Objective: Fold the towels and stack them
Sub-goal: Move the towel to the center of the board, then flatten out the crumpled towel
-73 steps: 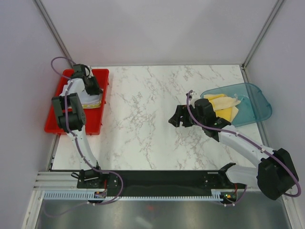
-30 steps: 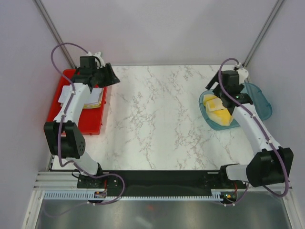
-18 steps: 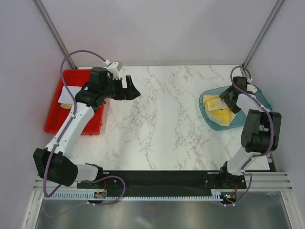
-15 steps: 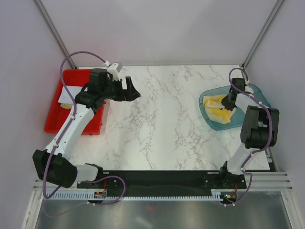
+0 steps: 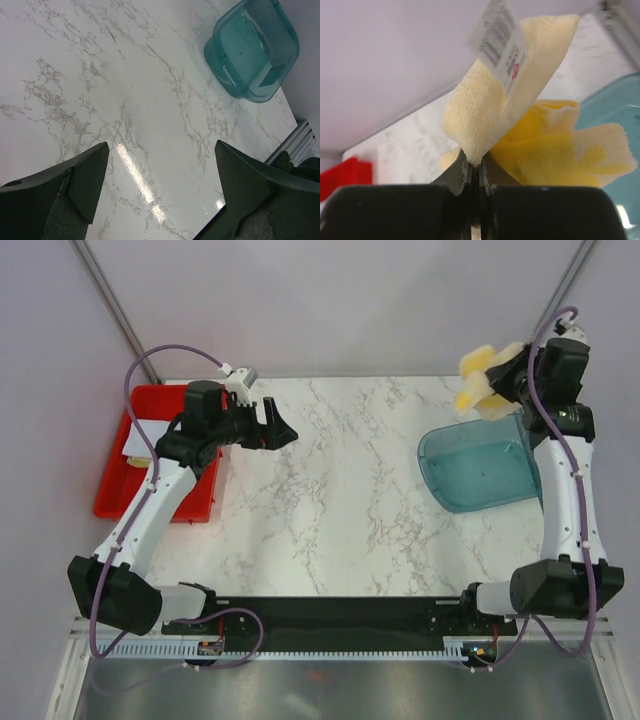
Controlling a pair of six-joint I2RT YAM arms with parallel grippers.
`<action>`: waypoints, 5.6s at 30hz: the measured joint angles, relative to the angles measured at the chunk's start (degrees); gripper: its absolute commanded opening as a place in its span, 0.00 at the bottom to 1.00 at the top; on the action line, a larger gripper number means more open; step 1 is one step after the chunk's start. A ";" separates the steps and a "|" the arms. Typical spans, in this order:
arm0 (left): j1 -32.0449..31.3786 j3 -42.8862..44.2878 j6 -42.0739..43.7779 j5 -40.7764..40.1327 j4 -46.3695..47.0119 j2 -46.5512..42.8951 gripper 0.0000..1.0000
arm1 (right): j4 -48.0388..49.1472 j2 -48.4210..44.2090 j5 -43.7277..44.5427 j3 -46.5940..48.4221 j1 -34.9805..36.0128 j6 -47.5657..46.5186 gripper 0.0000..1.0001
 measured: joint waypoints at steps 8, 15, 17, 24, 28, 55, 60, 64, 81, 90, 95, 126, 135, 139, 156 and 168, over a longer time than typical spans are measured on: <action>0.13 -3.93 -0.28 -0.26 0.70 -3.65 0.93 | 4.11 -9.18 -14.27 -16.59 26.75 2.27 0.24; 0.26 -12.02 -0.28 -0.92 0.26 -5.03 0.91 | 4.98 -2.29 -12.44 -29.79 32.26 0.02 0.50; 0.26 -12.83 -0.28 -0.61 0.11 -4.17 0.90 | 4.98 0.70 -13.62 -29.99 32.57 -2.12 0.66; 0.00 -12.83 -0.76 3.10 1.44 0.90 0.85 | 3.61 -0.20 -15.10 -30.01 35.67 -9.25 0.69; -2.67 -12.81 -2.69 4.00 4.72 4.87 0.82 | 1.92 -1.92 -8.70 -31.28 35.65 -9.11 0.57; -38.05 -20.74 -3.10 -23.58 28.57 16.74 0.66 | 3.19 23.98 5.11 -13.90 27.17 -2.12 0.52; -41.13 -17.77 -0.90 -29.00 28.24 22.16 0.56 | 2.91 21.16 4.42 -10.97 20.50 -4.42 0.53; -42.07 -16.57 -0.35 -32.20 28.00 24.41 0.53 | 3.30 18.53 3.17 -9.66 18.18 -5.38 0.52; -41.38 -15.98 3.63 -37.29 20.81 24.52 0.02 | 7.13 18.60 -15.89 -8.37 18.49 -21.92 0.65; -25.05 -15.74 6.10 -22.75 18.95 17.31 0.02 | 12.70 20.17 -35.95 -14.03 21.59 -46.99 0.63; -22.45 -14.60 6.51 -18.58 17.66 19.19 0.02 | 12.07 20.55 -41.22 -14.69 21.55 -60.22 0.66; -16.11 -4.46 16.55 -15.89 18.60 31.47 0.02 | -14.75 47.30 -39.39 8.33 21.35 -92.06 0.59; -14.86 -2.14 17.42 -14.71 19.21 35.04 0.02 | -17.38 48.37 -39.67 9.84 18.86 -93.33 0.00; -14.80 0.22 17.35 -14.69 18.49 35.26 0.02 | -17.53 46.95 -39.74 9.55 18.56 -91.84 0.00; -16.39 5.51 16.76 -12.98 5.14 -5.62 0.02 | -1.90 -7.67 -38.66 -4.74 25.00 -49.96 0.00; -21.29 6.47 9.73 -0.11 0.11 -19.15 0.02 | 11.98 -32.79 -46.88 -16.00 27.52 -32.41 0.00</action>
